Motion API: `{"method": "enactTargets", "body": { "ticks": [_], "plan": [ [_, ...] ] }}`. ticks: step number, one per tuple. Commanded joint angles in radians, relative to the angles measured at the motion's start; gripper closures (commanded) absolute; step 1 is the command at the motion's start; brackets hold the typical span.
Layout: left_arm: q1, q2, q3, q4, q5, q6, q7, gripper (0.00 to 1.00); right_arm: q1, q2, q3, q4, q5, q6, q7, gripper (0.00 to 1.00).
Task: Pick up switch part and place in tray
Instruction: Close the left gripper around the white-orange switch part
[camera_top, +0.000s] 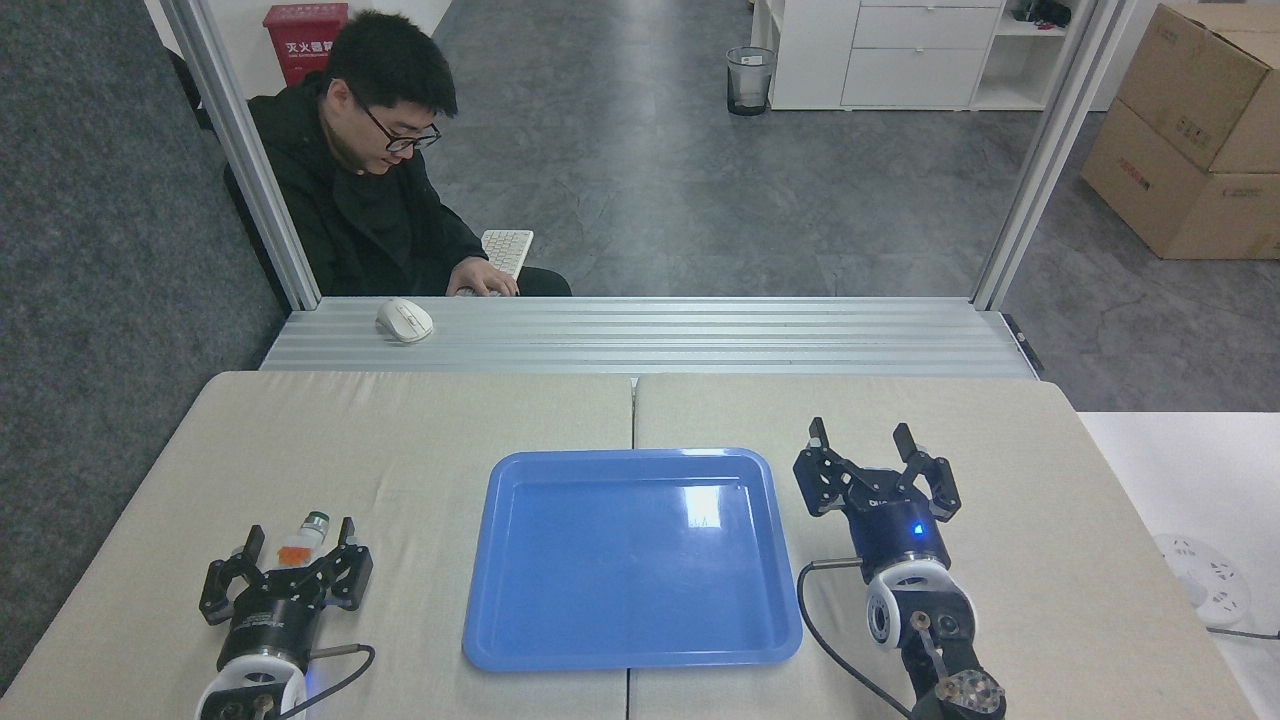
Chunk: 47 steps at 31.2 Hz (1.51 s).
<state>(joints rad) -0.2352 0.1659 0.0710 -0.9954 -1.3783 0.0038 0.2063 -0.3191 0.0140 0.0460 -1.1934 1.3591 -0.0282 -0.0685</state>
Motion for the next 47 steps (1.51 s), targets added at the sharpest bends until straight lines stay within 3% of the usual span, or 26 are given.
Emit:
{"method": "enactTargets", "body": {
  "ticks": [1,27,33,44,47],
  "plan": [
    [-0.003,0.014,0.001,0.069,-0.001,-0.001,0.001,0.01,0.000,0.000,0.000,0.000,0.000,0.001,-0.001,0.00],
    [0.010,0.014,-0.004,0.086,-0.005,-0.007,0.002,0.04,0.000,0.000,0.000,0.000,-0.002,-0.001,-0.005,0.00],
    [0.019,0.014,-0.004,0.090,-0.008,-0.013,0.002,0.47,0.000,0.000,0.000,0.000,-0.002,-0.001,-0.005,0.00],
    [0.025,0.020,-0.004,0.083,-0.013,-0.048,0.002,0.98,0.000,0.001,0.000,0.000,-0.002,-0.001,-0.013,0.00],
    [0.022,0.021,-0.004,0.060,-0.012,-0.054,0.002,1.00,0.000,0.000,0.000,0.000,-0.002,-0.001,-0.014,0.00]
  ]
}}
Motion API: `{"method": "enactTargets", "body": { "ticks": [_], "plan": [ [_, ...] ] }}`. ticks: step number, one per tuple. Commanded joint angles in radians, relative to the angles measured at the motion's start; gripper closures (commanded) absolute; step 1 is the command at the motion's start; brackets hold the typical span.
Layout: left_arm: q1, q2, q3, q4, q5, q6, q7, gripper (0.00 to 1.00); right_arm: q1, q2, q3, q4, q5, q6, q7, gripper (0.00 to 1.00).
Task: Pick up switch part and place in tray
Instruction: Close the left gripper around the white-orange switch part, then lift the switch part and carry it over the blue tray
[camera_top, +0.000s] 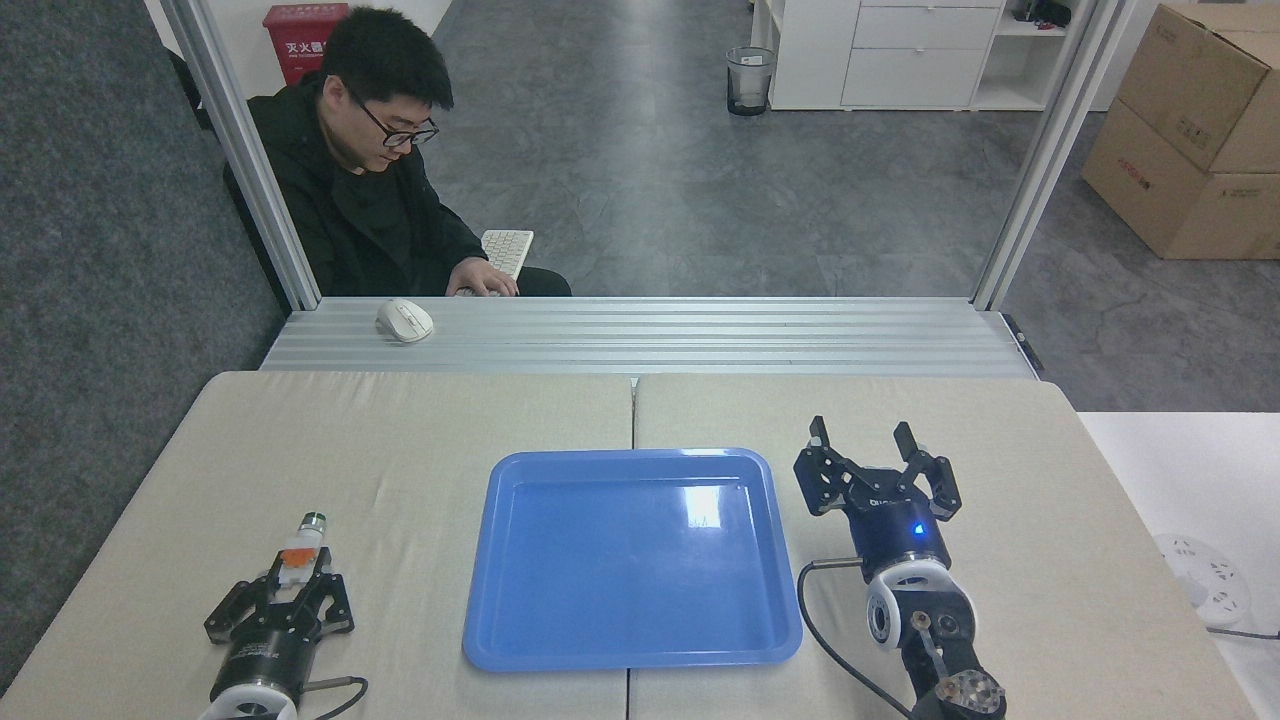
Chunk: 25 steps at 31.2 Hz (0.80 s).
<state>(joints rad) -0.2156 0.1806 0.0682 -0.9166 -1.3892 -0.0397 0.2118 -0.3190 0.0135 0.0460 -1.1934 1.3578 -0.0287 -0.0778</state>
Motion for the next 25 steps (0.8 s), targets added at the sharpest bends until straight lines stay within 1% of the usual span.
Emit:
{"method": "enactTargets", "body": {
  "ticks": [1,3,6,9,11,14,17,21,23,25],
  "plan": [
    [0.001,0.007,-0.001,-0.043,-0.001,-0.011,-0.003,1.00,0.000,0.000,0.000,0.000,0.000,0.000,-0.003,0.00],
    [0.001,0.007,-0.001,-0.108,0.001,-0.012,-0.005,1.00,0.000,0.000,0.000,0.000,0.000,0.000,-0.003,0.00],
    [0.001,0.005,-0.001,-0.249,0.003,-0.028,-0.015,1.00,0.000,0.000,0.000,0.000,0.001,0.000,-0.003,0.00],
    [0.012,-0.004,-0.008,-0.424,0.001,-0.086,-0.040,1.00,0.000,0.000,0.000,0.000,0.001,0.000,-0.003,0.00],
    [0.033,-0.022,-0.059,-0.528,-0.001,-0.120,-0.081,1.00,0.000,0.002,0.000,0.000,0.001,0.000,-0.003,0.00],
    [0.038,-0.062,-0.169,-0.613,-0.002,-0.137,-0.133,1.00,0.000,0.003,0.000,0.000,0.001,0.000,-0.003,0.00],
    [0.032,-0.092,-0.273,-0.628,-0.002,-0.163,-0.196,1.00,0.000,0.003,0.000,0.000,0.001,0.000,-0.003,0.00],
    [0.027,-0.147,-0.349,-0.613,-0.017,-0.201,-0.253,1.00,0.000,0.005,0.000,0.000,0.001,0.000,-0.003,0.00],
    [0.019,-0.161,-0.381,-0.578,-0.063,-0.200,-0.262,1.00,0.000,0.003,0.000,0.000,0.001,0.000,-0.003,0.00],
    [0.009,-0.162,-0.404,-0.527,-0.161,-0.200,-0.272,1.00,0.000,0.005,0.000,0.000,0.001,0.000,-0.003,0.00]
  ]
}}
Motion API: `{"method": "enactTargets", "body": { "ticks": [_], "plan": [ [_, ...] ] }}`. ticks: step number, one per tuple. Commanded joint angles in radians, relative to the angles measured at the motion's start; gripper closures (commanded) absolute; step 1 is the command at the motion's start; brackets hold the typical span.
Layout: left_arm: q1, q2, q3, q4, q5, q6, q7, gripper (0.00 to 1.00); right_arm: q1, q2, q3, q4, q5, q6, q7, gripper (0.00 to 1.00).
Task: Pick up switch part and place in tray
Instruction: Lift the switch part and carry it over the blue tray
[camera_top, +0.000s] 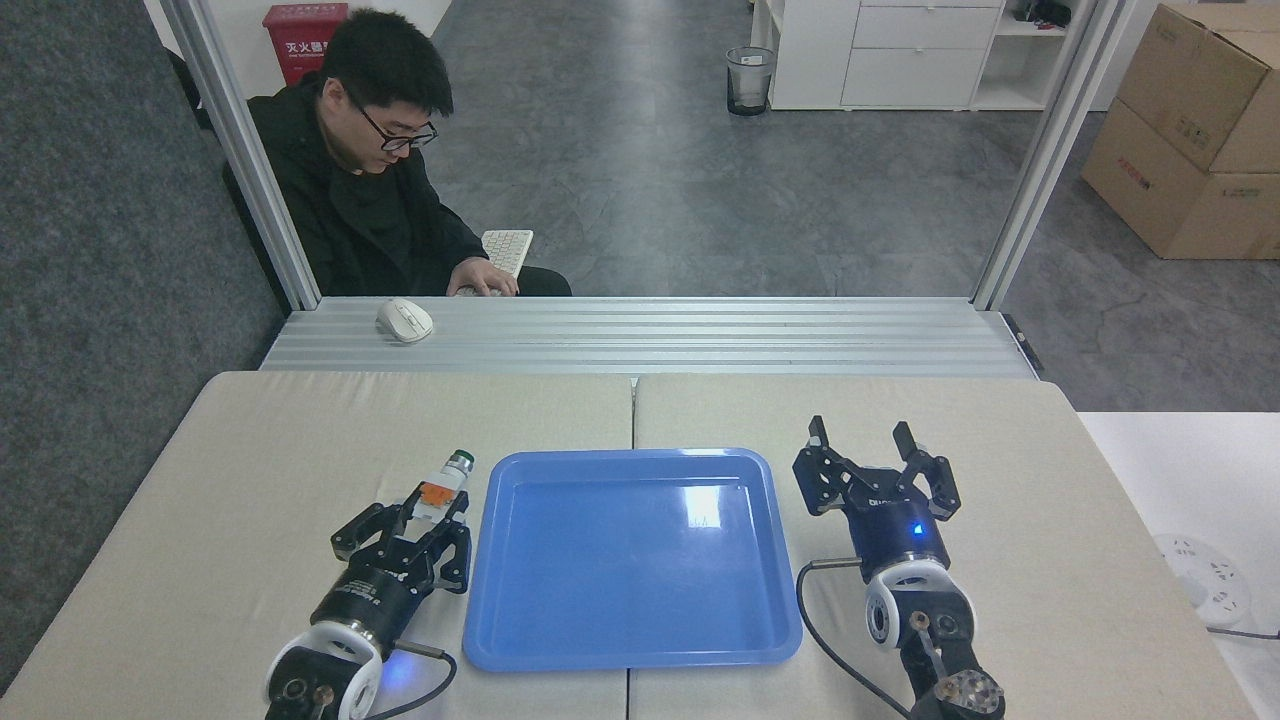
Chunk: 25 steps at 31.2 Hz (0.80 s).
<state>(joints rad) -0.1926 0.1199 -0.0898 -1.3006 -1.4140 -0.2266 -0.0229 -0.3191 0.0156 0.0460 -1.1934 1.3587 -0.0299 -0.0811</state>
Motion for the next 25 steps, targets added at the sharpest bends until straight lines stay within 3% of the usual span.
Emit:
{"method": "enactTargets", "body": {
  "ticks": [1,5,17,18,20,21,25],
  "plan": [
    [-0.018,-0.101,-0.252,-0.119,-0.182,-0.013,-0.037,1.00,0.000,0.003,-0.002,0.000,0.000,0.001,0.000,0.00],
    [-0.022,-0.117,-0.261,-0.034,-0.282,-0.014,-0.037,1.00,0.000,0.003,-0.002,0.000,0.000,0.001,0.000,0.00],
    [-0.030,-0.118,-0.260,0.004,-0.283,-0.007,-0.040,1.00,0.000,0.003,-0.002,0.000,0.000,0.001,0.000,0.00],
    [-0.030,-0.118,-0.260,0.000,-0.281,-0.007,-0.040,0.96,0.000,0.003,0.000,0.000,0.000,0.001,0.000,0.00],
    [-0.031,-0.118,-0.260,-0.003,-0.280,-0.005,-0.038,0.76,0.000,0.003,-0.002,0.000,0.000,0.001,0.000,0.00],
    [-0.031,-0.121,-0.260,-0.003,-0.280,-0.005,-0.037,0.71,0.000,0.003,0.000,0.000,0.000,0.001,0.000,0.00],
    [-0.028,-0.123,-0.260,-0.003,-0.278,-0.005,-0.035,0.67,0.000,0.004,-0.002,0.000,0.000,0.001,0.000,0.00]
  ]
}}
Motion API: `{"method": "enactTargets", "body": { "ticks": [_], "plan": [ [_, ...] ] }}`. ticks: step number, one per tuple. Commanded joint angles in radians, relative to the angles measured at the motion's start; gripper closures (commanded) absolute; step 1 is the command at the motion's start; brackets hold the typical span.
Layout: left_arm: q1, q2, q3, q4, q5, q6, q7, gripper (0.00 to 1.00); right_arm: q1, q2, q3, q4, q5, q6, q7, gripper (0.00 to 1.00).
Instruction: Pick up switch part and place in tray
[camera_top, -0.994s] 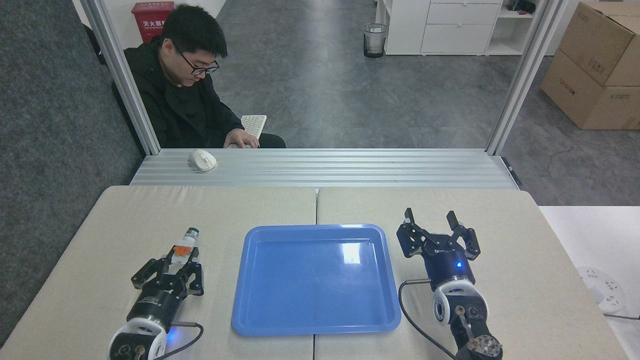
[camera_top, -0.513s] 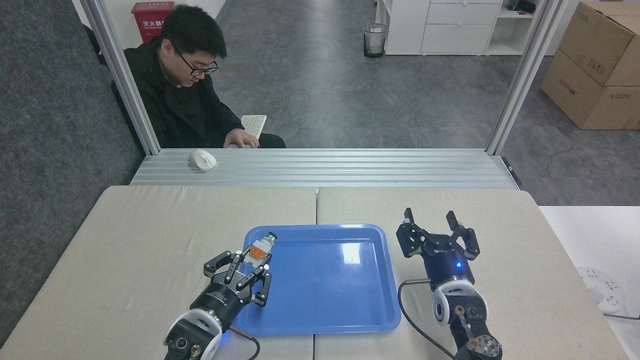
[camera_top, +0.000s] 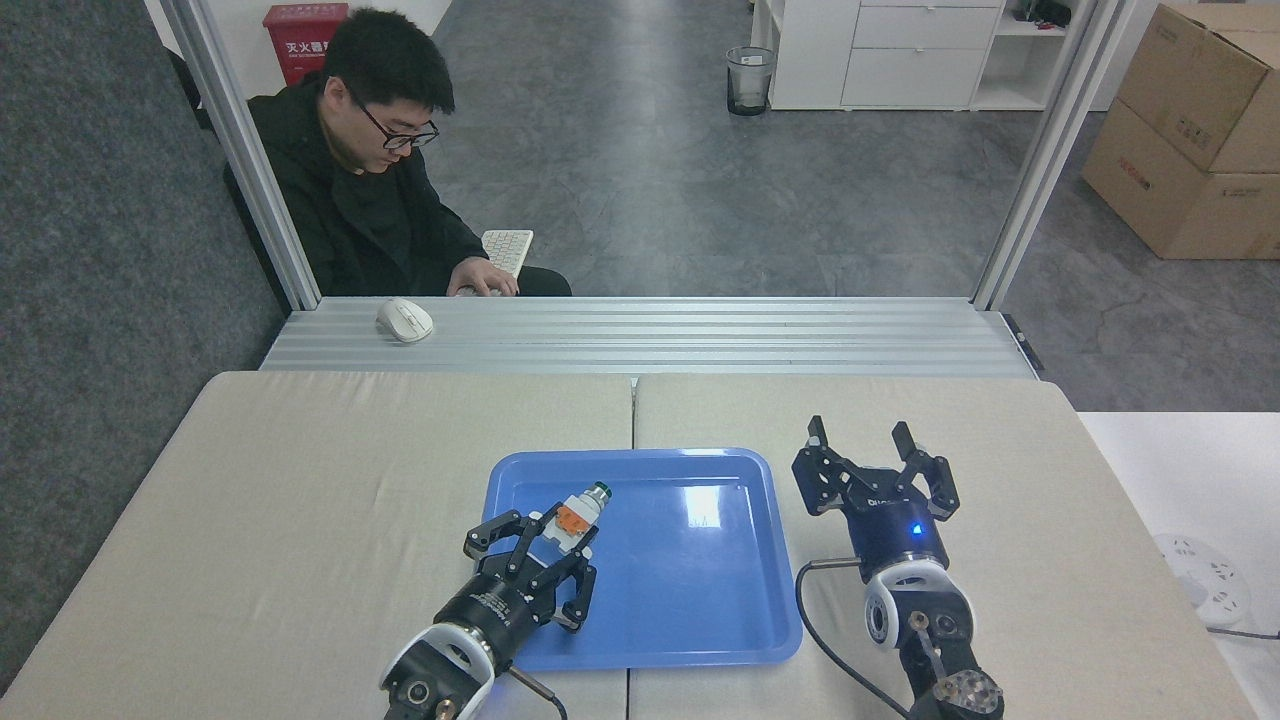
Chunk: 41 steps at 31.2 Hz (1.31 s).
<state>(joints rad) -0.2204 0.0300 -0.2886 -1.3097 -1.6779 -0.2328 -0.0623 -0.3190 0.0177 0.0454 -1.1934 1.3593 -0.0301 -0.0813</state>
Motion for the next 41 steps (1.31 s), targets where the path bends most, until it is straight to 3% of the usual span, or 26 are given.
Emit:
{"method": "enactTargets", "body": {
  "ticks": [1,4,6,14,22,31,41],
  "plan": [
    [0.003,-0.039,-0.061,0.006,-0.014,0.003,0.006,0.62,0.000,0.002,-0.001,0.000,0.000,0.001,0.000,0.00],
    [0.003,-0.045,-0.060,0.003,-0.014,0.007,0.006,0.40,0.000,0.002,-0.001,0.000,0.000,0.001,0.000,0.00],
    [0.007,-0.045,-0.060,-0.019,-0.014,0.010,0.006,0.38,0.000,0.002,0.001,0.000,0.000,0.001,0.000,0.00],
    [-0.010,-0.042,-0.038,-0.056,-0.002,0.084,0.009,0.14,0.000,0.004,-0.001,0.000,0.000,0.001,0.000,0.00],
    [-0.025,-0.016,0.077,-0.071,0.076,0.119,0.015,0.08,0.000,0.004,-0.001,0.000,0.000,0.001,0.000,0.00],
    [-0.025,-0.012,0.103,-0.074,0.081,0.170,0.006,0.05,0.000,-0.002,0.001,0.000,0.000,0.002,0.002,0.00],
    [-0.063,-0.012,0.276,-0.051,0.135,0.204,0.018,0.02,0.000,0.005,-0.001,0.000,0.001,0.002,-0.001,0.00]
  ]
}}
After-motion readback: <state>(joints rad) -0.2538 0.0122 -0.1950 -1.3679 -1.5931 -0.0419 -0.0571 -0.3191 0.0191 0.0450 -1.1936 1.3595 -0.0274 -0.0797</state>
